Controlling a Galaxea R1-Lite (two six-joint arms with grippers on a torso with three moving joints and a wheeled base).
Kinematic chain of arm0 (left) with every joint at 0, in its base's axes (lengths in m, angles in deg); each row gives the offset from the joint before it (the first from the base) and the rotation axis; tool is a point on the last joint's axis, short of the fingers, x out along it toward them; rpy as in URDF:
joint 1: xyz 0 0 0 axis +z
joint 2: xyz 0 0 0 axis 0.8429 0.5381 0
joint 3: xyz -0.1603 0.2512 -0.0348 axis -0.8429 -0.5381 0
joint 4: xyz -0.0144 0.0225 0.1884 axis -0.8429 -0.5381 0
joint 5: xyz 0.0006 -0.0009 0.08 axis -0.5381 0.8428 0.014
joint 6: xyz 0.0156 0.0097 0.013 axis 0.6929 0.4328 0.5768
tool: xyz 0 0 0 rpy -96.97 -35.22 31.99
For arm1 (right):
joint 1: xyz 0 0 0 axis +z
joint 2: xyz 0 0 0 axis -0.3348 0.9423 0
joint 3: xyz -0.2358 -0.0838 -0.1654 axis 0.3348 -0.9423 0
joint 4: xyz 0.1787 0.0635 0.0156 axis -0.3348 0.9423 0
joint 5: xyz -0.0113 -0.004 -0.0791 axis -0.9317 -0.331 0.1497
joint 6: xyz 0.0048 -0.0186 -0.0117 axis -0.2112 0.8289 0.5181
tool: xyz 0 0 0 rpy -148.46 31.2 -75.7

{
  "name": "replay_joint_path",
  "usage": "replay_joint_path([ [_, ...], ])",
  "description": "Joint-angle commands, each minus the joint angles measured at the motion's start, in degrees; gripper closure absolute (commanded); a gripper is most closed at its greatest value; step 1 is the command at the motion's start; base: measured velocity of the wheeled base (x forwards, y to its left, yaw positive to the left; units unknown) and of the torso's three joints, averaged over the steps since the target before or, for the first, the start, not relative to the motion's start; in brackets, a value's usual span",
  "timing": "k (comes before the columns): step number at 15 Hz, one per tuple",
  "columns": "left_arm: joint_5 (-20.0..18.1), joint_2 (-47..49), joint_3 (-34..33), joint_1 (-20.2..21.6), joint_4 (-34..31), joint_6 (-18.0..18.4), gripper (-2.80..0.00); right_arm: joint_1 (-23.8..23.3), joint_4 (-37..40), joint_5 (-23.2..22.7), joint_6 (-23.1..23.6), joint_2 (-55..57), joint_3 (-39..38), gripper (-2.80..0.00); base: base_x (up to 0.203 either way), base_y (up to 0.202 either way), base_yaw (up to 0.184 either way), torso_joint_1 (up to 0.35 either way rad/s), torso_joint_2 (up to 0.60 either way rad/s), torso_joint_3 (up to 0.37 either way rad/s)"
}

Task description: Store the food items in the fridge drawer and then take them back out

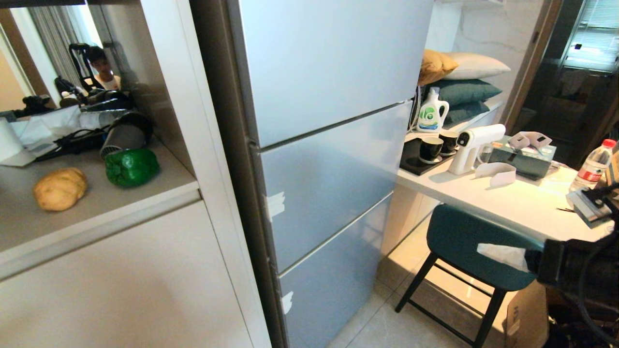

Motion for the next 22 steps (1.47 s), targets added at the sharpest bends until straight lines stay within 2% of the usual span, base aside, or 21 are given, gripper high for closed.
replay_joint_path([
  [1,0.00,0.00,-0.01,0.00,0.01,-0.01,0.00,0.35,6.80,2.83,2.45,-14.99,-3.05,0.00,0.000,0.000,0.000,0.000,0.00,0.000],
  [3,0.00,0.01,-0.01,0.00,0.01,-0.01,0.00,0.49,16.37,10.22,7.96,-27.24,-5.94,0.00,0.000,0.000,0.000,0.000,0.00,0.000],
  [5,0.00,0.00,-0.01,0.00,0.01,-0.01,0.00,0.42,22.46,16.96,15.58,-40.72,-11.04,0.00,0.000,0.000,0.000,0.000,0.00,0.000],
  [7,0.00,0.07,0.01,0.00,0.01,0.01,0.00,0.15,25.63,21.01,22.21,-52.41,-17.07,0.00,0.000,0.000,0.000,0.000,0.00,0.000],
  [10,0.00,0.08,-0.01,0.00,0.01,-0.18,0.00,-2.08,27.78,24.43,24.66,-66.80,-21.09,0.00,0.000,0.000,0.000,0.000,0.00,0.000],
  [11,0.00,0.06,0.03,0.00,0.01,-0.27,0.00,-2.57,27.74,25.81,25.96,-70.49,-22.07,0.00,0.000,0.000,0.000,0.000,0.00,0.000],
  [13,0.00,0.03,0.05,0.00,0.01,-0.36,0.00,-3.28,28.60,29.31,31.77,-72.30,-23.98,0.00,0.000,0.000,0.000,0.000,0.00,0.000],
  [15,0.00,0.09,0.07,0.00,0.01,-0.36,0.00,-3.38,28.67,28.68,31.33,-72.19,-24.16,0.00,0.000,0.000,0.000,0.000,0.00,0.000],
  [17,0.00,0.09,0.07,0.02,0.01,-0.36,0.00,-3.38,28.72,29.27,27.40,-72.19,-24.21,0.00,0.000,0.000,0.000,0.000,0.00,0.000],
  [22,0.00,0.09,-0.01,0.00,0.01,-0.36,0.00,-3.37,28.66,30.95,25.50,-72.19,-24.18,0.00,0.000,0.000,0.000,0.000,0.00,0.000],
])
